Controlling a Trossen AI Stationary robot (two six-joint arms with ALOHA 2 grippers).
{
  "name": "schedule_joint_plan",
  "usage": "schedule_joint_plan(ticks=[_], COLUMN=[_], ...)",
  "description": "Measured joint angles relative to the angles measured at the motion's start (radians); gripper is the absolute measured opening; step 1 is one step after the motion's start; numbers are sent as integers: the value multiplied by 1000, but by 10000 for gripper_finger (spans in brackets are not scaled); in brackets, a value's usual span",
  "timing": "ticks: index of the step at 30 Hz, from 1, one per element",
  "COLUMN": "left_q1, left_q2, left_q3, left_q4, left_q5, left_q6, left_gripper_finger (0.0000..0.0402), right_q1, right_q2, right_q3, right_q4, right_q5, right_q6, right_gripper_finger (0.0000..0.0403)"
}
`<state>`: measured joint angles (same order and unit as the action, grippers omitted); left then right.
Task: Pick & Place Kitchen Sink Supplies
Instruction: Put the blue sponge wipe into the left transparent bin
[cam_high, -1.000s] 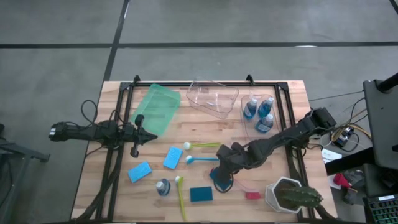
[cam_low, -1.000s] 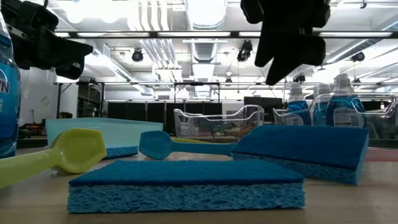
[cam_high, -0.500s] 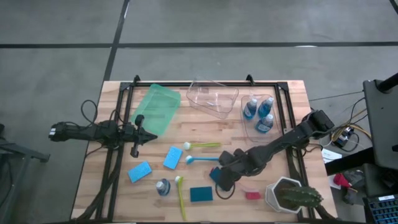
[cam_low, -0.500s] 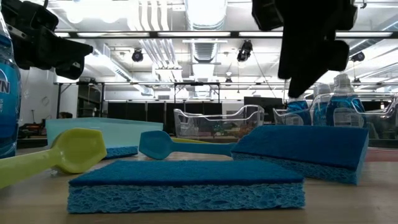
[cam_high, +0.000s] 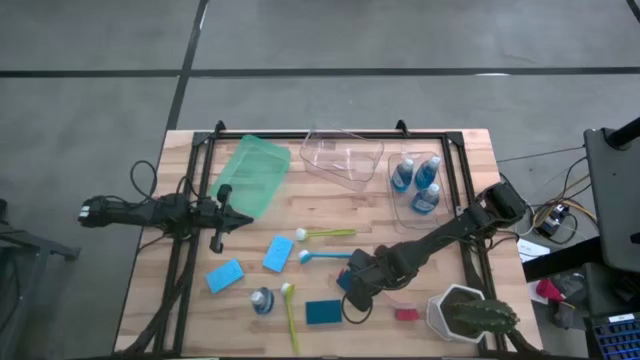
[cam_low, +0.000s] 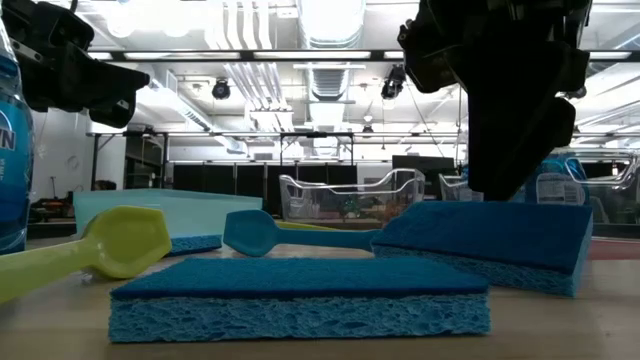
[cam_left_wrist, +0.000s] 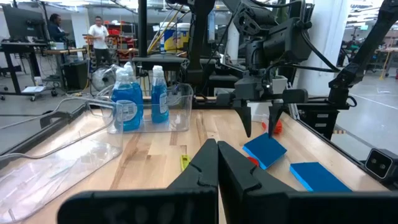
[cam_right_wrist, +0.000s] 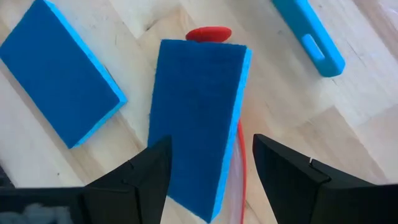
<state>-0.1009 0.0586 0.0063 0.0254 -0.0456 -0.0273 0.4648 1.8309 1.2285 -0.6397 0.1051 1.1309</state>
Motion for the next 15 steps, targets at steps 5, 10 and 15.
schedule_joint_plan(ticks=[5,10,15], left_q1=[0,0,0], left_q2=[0,0,2], left_q3=[0,0,0], left_q4=[0,0,0], left_q5=[0,0,0], left_q6=[0,0,0], left_gripper_finger=[0,0,0], right_q1=[0,0,0], right_q2=[8,31,32], right_q3=[0,-3,-2], right_q4=[19,25,28], right_q5=[0,0,-1], right_q6=[6,16,15], right_gripper_finger=[219,219,214])
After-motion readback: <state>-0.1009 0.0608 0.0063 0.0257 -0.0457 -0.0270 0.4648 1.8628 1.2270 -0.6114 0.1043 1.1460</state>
